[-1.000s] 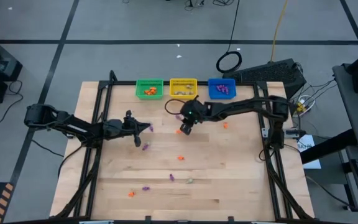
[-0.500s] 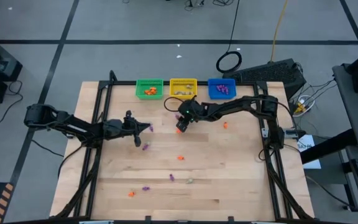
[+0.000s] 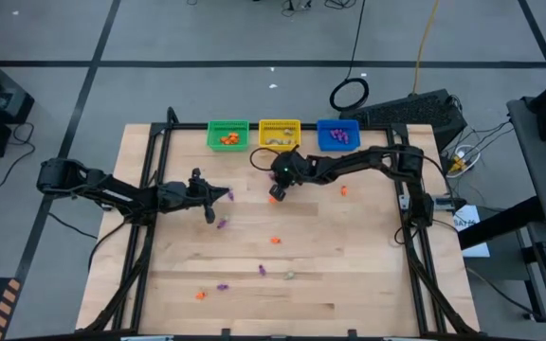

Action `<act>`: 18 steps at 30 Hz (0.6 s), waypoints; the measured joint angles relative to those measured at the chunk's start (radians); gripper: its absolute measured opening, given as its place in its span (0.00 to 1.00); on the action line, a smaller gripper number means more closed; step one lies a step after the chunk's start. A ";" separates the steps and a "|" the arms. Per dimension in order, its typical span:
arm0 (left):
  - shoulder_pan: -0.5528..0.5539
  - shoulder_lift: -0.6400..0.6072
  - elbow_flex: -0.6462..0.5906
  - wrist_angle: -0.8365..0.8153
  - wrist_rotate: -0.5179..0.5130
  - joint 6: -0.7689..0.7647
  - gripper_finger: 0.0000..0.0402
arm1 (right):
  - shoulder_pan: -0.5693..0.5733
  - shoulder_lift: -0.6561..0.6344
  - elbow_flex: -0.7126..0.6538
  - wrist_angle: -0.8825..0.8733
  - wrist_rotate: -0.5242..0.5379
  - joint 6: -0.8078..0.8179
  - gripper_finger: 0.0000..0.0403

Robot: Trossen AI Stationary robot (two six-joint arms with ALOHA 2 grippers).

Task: Sort Halloween decoration
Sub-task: Put the violet skeleton toy into the blue bin

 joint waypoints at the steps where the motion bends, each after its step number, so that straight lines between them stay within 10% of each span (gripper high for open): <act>1: 0.000 0.000 0.000 0.000 0.000 0.000 0.00 | 0.005 -0.007 0.000 -0.007 -0.001 -0.015 0.02; 8: 0.000 0.000 0.000 -0.001 0.000 -0.005 0.00 | 0.039 -0.122 -0.005 -0.063 -0.075 -0.061 0.04; 18: 0.000 0.000 0.000 -0.001 0.000 -0.006 0.00 | -0.044 -0.390 -0.003 -0.390 0.138 -0.101 0.04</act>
